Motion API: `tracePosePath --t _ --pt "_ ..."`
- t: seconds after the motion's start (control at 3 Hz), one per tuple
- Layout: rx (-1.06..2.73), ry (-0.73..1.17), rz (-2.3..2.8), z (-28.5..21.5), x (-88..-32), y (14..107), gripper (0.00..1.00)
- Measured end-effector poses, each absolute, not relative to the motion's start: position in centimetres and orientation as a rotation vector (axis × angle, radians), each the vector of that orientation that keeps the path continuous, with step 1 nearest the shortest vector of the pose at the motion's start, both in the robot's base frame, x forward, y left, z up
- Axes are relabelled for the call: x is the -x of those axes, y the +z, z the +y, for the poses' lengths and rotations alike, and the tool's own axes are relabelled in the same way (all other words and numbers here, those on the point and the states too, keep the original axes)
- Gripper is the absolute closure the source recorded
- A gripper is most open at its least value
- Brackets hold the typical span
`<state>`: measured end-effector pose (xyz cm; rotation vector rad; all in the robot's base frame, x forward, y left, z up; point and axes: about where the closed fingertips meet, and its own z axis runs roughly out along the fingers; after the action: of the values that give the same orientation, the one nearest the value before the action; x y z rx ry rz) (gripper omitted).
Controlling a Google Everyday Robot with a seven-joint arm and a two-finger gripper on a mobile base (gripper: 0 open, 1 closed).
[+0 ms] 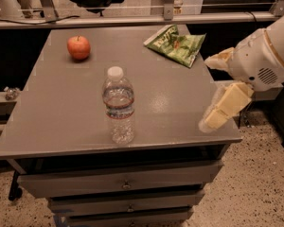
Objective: Move water bottle near green jalapeno chip bag
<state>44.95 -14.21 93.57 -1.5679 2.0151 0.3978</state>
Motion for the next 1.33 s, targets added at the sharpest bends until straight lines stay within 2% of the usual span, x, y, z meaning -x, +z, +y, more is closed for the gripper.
tracePosePath --t 0.67,1.33 --pt "1.387 0.705 1.800 -8.7 -44.3 92.6 0.00" --pt "1.281 0.855 1.570 -1.7 -43.6 91.8 0.00"
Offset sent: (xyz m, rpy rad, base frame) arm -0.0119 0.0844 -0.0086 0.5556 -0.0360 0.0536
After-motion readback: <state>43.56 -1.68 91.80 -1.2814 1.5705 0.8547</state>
